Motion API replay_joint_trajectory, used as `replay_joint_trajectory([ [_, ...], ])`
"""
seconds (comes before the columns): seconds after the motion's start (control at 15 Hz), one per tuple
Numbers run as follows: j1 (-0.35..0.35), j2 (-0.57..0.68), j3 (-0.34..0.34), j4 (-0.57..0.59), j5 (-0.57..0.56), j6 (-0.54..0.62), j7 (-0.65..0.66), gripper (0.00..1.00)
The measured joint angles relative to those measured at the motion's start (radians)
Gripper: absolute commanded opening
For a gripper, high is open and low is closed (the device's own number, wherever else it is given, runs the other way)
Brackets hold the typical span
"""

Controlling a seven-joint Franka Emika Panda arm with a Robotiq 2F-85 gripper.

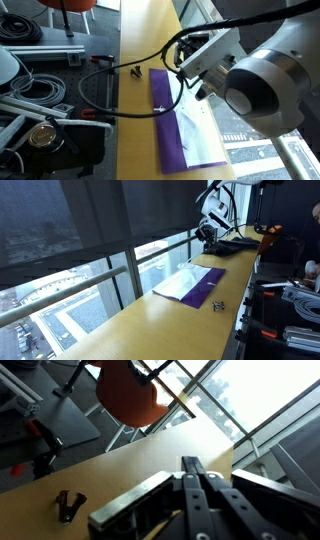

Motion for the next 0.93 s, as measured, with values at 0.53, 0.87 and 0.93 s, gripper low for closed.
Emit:
replay_joint_trajectory([
  [0.53, -0.002, -0.032, -0.007, -0.053, -0.028, 0.005, -0.017, 0.00],
  [0.87, -0.020, -0.032, -0.008, -0.059, -0.029, 0.008, -0.024, 0.00],
  [0.93, -0.023, -0.032, -0.008, -0.059, -0.029, 0.009, -0.025, 0.00],
])
